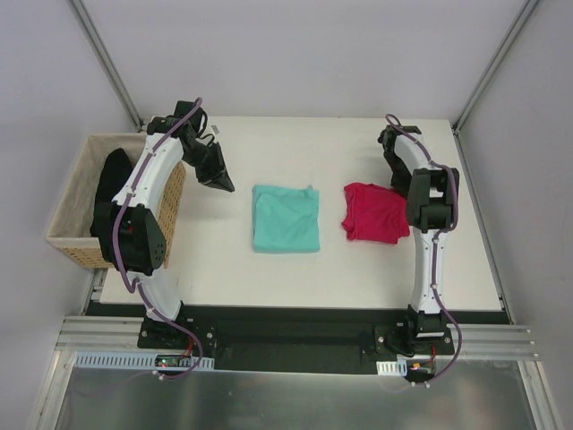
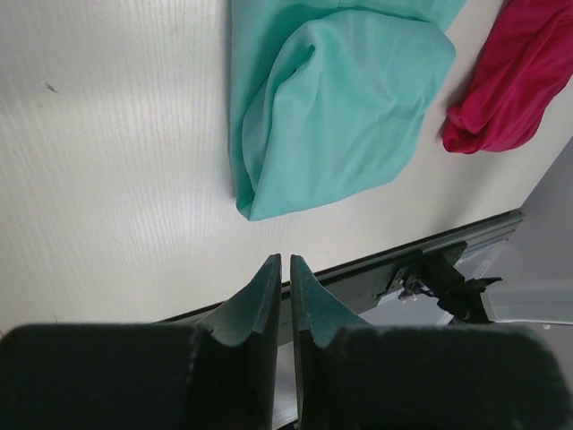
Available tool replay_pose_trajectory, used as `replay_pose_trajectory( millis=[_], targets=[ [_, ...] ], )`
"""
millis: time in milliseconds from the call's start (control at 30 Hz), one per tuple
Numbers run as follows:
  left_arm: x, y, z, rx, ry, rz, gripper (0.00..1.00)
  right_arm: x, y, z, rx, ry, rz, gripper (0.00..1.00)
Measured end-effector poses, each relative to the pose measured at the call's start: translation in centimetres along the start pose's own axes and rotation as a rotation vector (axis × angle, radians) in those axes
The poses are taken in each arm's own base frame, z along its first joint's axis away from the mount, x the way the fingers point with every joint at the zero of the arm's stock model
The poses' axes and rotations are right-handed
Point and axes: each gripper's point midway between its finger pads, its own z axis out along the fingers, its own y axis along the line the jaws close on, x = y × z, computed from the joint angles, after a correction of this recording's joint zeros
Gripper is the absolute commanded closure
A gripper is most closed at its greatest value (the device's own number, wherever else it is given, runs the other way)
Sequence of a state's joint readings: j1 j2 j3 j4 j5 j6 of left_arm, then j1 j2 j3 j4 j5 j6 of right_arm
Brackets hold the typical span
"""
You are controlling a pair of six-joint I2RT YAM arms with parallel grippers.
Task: Fold and stack the t-shirts
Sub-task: Put the neatly folded tshirt into the corner of the board with both arms
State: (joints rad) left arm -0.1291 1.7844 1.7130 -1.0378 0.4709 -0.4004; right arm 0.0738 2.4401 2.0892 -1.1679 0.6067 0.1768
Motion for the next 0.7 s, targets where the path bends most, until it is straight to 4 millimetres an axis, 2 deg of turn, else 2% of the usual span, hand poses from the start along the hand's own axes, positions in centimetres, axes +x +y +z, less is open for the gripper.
replay_pose_trajectory(
  millis=[400,700],
  targets=[
    [-0.3,0.0,0.2,0.0,0.0,-0.001,0.93,1.1,5.1,-3.2,-0.054,-0.08,-0.128,0.83],
    [0.5,0.7,0.9,-0.013,0.026,-0.019,0.93,1.4,5.4,-3.4,-0.053,-0.084,-0.145,0.82]
  ],
)
